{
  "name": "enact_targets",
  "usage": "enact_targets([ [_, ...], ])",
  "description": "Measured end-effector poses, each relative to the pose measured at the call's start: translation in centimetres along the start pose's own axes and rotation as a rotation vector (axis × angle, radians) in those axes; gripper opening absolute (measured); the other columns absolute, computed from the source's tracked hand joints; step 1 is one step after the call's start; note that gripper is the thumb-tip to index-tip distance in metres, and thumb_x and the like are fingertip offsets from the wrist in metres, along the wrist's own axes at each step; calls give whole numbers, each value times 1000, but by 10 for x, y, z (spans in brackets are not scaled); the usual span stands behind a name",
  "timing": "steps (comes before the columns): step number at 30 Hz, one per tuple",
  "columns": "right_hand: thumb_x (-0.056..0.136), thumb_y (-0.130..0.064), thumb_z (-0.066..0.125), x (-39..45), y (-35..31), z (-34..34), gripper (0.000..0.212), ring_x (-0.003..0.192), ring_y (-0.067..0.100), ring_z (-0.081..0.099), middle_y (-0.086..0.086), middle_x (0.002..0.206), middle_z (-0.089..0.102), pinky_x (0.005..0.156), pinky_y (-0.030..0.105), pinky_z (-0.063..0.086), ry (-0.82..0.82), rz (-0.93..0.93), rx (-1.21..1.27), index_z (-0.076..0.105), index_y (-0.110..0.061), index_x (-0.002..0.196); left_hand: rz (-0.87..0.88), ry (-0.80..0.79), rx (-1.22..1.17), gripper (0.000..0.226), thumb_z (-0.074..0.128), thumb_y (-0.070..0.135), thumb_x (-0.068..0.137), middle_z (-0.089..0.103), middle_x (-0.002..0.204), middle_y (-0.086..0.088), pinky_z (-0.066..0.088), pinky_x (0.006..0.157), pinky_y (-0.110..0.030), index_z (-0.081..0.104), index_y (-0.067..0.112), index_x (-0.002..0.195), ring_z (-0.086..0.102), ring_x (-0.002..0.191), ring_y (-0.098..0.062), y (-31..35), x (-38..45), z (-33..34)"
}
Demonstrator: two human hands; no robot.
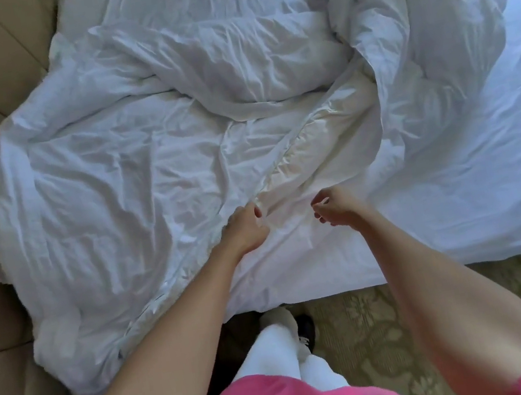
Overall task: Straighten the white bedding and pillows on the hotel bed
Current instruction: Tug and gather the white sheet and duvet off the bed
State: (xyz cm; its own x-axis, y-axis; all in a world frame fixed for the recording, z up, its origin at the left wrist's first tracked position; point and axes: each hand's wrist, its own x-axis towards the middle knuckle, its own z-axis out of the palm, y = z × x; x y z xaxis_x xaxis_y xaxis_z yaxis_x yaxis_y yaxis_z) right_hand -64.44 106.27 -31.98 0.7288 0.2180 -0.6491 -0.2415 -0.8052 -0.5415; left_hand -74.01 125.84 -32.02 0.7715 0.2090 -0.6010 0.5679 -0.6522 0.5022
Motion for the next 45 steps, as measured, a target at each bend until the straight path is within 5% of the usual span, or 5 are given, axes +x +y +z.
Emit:
enact_targets([
  [16,90,-46,65,117,32,65,69,123,29,53,7,135,49,92,40,52,44,472,656,44,-4,140,-156,3,-144,60,54,30,96,36,152,-7,35,111,-45,28,17,149,42,133,-29,-35,160,8],
  [23,93,-29,55,152,32,86,16,69,19,49,-3,73,52,58,26,40,397,522,791,55,-19,79,-238,-228,-241,139,77,65,43,31,155,-10,37,112,-46,10,19,156,37,139,-30,-69,186,22],
  [28,99,-19,37,131,17,87,33,57,15,35,-2,65,38,56,31,32,513,452,866,37,-16,66,-156,-43,-294,16,65,23,91,69,98,-11,52,87,-35,70,13,102,66,99,-29,-74,177,29],
  [39,104,-28,36,63,-23,64,28,76,16,54,5,85,54,76,33,55,450,210,1053,50,-15,83,-414,14,-166,81,66,58,78,48,141,-11,35,109,-50,38,16,142,46,129,-35,-91,176,38],
  [45,104,-33,38,57,-11,67,29,79,14,55,1,84,54,86,38,56,444,206,1007,54,-18,85,-376,14,-319,18,62,17,86,73,95,-12,54,80,-31,75,8,93,69,95,-27,-101,154,37],
])
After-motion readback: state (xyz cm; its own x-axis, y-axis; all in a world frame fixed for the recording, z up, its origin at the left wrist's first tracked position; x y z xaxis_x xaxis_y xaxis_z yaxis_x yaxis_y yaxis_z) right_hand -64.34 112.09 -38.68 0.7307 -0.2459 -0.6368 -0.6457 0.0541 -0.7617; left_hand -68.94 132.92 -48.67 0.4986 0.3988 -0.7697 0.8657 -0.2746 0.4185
